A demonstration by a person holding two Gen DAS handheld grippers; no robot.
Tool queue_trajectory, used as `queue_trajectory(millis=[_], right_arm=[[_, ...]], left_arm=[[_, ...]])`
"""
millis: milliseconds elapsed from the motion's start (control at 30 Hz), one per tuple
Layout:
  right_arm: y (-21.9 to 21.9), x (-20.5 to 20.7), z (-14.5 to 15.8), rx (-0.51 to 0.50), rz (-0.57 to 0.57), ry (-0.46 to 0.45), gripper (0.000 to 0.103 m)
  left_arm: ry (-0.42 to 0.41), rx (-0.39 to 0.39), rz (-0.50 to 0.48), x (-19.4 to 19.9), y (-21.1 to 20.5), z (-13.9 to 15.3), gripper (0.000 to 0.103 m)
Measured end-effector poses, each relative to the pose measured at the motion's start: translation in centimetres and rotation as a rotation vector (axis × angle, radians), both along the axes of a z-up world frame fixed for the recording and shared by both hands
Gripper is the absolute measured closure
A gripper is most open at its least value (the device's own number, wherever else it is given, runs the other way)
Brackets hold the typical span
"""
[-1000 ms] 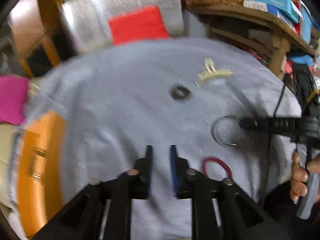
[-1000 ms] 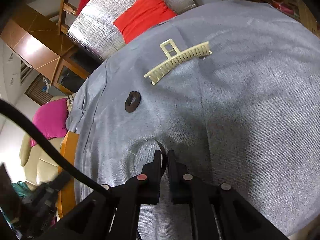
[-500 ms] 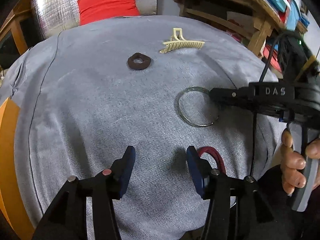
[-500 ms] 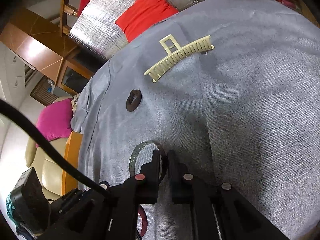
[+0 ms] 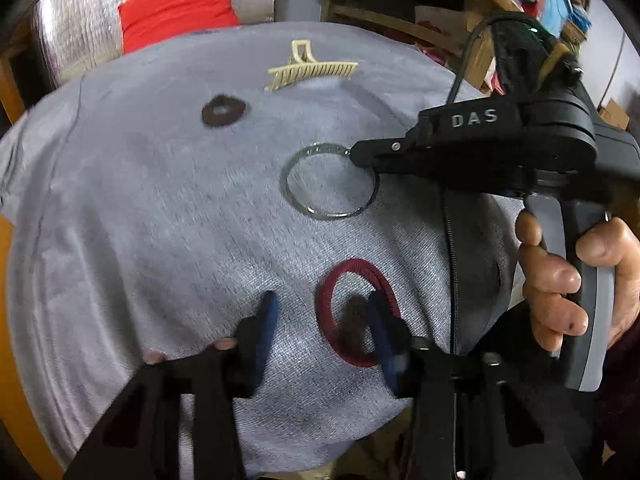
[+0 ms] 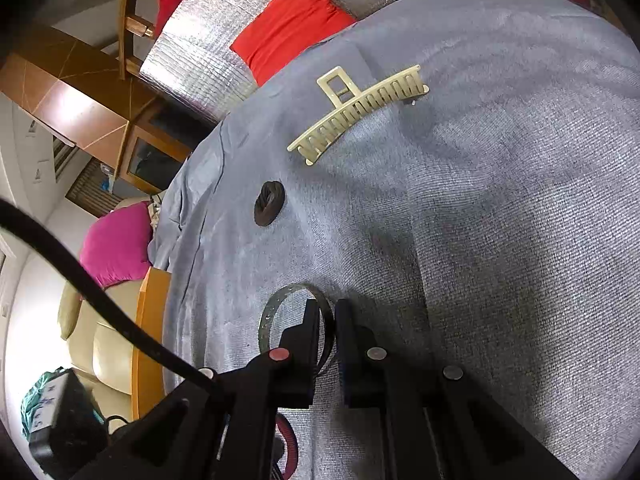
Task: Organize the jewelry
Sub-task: 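Grasp the dark red bangle with the left gripper while the right gripper lifts the silver bangle, then carry both bangles into the orange box and open both grippers there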
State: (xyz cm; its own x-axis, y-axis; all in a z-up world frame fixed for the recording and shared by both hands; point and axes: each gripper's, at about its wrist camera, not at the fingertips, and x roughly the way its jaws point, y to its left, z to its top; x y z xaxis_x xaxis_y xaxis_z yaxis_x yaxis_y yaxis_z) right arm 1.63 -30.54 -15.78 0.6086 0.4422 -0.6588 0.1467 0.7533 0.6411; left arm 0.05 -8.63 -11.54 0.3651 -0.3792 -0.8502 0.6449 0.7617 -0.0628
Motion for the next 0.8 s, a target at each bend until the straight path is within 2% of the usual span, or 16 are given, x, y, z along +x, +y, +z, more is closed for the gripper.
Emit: queue_trajectory(millis=[33, 100, 200, 300, 433, 567, 700, 800], right_arm=[[0.2, 0.0, 0.0, -0.012, 0.003, -0.003, 0.092], [0.6, 0.1, 0.2, -0.05, 0.013, -0.011, 0.092], [1.8, 0.1, 0.8, -0.144, 0.032, -0.028, 0.093], [2.5, -0.1, 1.3, -0.207, 0.035, -0.041, 0.096], [2.8, -0.5, 2.1, -0.219, 0.028, -0.071, 0.096], [3.7, -1.1, 3.3, -0.241, 0.039, -0.125, 0.096], [5.9, -1.3, 4.6, -0.266, 0.071, -0.159, 0.096], [8.1, -1.3, 5.5, -0.268, 0.098, -0.162, 0.096]], left_arm=[[0.0, -0.011, 0.007, 0.1, 0.3, 0.0, 0.068], [0.005, -0.025, 0.02, 0.4, 0.8, 0.0, 0.086], [0.026, -0.056, 0.046, 1.0, 1.6, 0.4, 0.096], [0.002, -0.072, 0.058, 0.8, 2.1, 1.0, 0.098], [-0.039, -0.094, 0.099, 0.6, 3.7, 2.3, 0.098], [-0.103, -0.137, 0.152, 0.7, 6.3, 5.2, 0.098], [-0.189, -0.145, 0.214, 0.5, 9.1, 8.0, 0.098], [-0.272, -0.148, 0.283, -0.2, 13.1, 10.6, 0.098]])
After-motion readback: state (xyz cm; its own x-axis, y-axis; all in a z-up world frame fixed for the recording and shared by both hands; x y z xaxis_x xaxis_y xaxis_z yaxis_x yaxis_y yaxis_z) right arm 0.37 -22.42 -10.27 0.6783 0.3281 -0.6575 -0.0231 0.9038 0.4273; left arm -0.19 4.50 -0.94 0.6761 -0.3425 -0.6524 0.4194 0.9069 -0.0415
